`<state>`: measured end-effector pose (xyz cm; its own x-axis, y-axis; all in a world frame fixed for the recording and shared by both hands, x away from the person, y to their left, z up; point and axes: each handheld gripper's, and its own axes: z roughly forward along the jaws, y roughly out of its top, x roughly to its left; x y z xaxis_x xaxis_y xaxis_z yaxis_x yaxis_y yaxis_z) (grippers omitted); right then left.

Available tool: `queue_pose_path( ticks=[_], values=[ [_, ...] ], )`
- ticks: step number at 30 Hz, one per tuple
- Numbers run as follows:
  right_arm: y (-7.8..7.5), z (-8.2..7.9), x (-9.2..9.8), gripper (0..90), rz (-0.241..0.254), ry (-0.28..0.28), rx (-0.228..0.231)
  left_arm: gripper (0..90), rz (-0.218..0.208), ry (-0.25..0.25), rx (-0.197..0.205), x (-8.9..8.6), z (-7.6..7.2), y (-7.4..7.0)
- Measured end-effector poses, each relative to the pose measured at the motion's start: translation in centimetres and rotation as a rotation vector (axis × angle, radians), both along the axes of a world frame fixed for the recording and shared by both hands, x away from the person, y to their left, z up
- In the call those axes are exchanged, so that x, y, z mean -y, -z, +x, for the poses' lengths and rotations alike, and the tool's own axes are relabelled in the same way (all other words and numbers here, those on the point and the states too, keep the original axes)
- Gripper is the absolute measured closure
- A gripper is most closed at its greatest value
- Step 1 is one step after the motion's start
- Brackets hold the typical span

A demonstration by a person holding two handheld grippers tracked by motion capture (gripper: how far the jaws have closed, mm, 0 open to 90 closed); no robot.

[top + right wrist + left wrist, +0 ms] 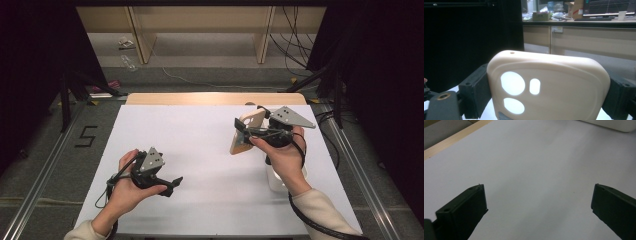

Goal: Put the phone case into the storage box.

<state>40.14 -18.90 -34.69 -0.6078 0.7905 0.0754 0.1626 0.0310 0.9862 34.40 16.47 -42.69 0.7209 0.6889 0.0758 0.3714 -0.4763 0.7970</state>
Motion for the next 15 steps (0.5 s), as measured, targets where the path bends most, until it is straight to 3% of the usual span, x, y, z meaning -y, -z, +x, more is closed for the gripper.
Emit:
queue_pose_path(
  ticks=[15],
  values=[
    [-0.9, 0.2, 1.5, 12.8, 0.009, 0.055, 0.011, 0.0, -0.005, -0.008, -0.007, -0.6, 0.0, 0.3]
  ],
)
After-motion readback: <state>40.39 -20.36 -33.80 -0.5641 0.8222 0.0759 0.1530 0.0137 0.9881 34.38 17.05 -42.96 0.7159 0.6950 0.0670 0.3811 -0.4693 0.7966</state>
